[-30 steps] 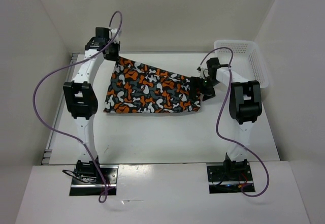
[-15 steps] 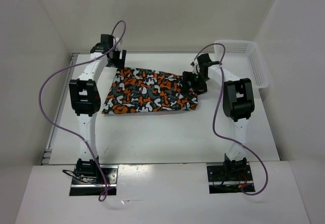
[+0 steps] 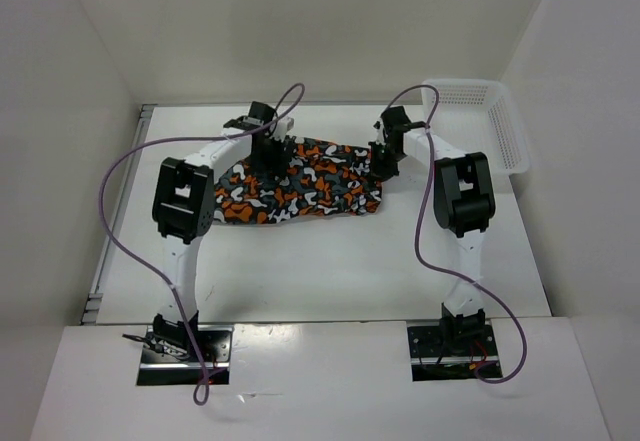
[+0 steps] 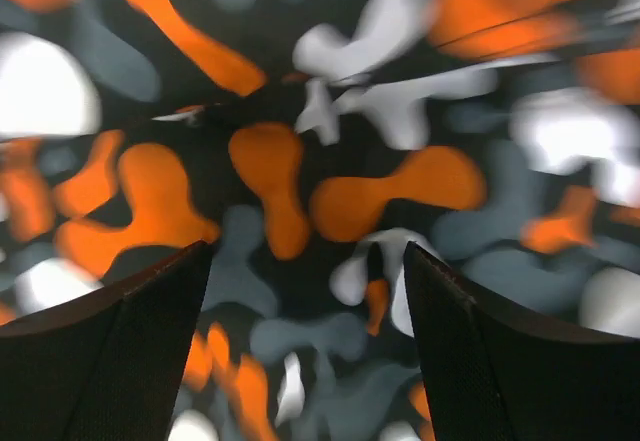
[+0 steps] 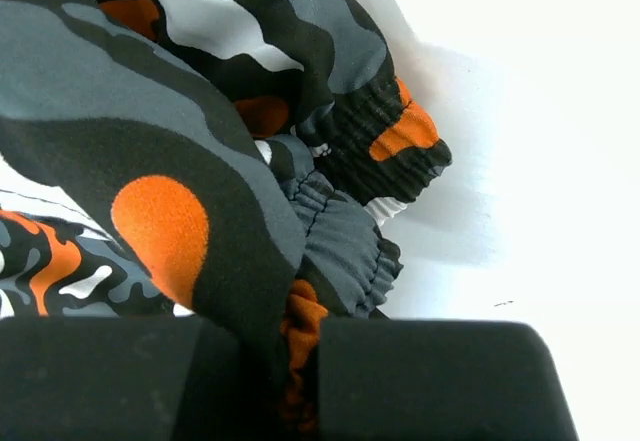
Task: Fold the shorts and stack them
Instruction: Fold the shorts
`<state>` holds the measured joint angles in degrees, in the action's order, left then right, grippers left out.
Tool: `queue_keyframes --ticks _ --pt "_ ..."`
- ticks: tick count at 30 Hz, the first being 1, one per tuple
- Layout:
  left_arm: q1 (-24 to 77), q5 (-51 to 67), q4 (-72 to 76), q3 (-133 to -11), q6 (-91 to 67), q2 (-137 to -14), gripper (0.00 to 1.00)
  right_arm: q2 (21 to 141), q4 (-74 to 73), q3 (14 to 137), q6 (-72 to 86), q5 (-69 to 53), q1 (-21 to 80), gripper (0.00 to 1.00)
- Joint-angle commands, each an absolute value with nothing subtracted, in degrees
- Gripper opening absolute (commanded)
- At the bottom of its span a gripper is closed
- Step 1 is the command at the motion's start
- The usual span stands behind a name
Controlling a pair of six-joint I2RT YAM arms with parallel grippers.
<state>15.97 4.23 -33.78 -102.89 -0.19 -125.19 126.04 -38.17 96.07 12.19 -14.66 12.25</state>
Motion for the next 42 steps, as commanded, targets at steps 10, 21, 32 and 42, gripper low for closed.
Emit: queue_keyframes --ticks 10,21,32,42 --pt "17.3 -0.1 -31.5 -113.8 0.0 -139.7 0.74 109.7 -40.7 94.7 7.6 -16.1 12.0 0.0" --pt "22.8 21.2 -41.0 -134.7 0.0 -151.1 0.72 108.8 -44.7 112.7 12.8 -23.4 16.2 0.0" --pt "28.0 29.5 -36.8 -140.5 0.0 -152.7 0.75 119.4 -43.2 121.4 18.5 -26.8 23.1 0.0" --pt "19.4 28.9 -38.9 -133.0 0.0 -142.6 0.82 121.2 -43.2 118.3 14.7 -25.2 24.2 0.0"
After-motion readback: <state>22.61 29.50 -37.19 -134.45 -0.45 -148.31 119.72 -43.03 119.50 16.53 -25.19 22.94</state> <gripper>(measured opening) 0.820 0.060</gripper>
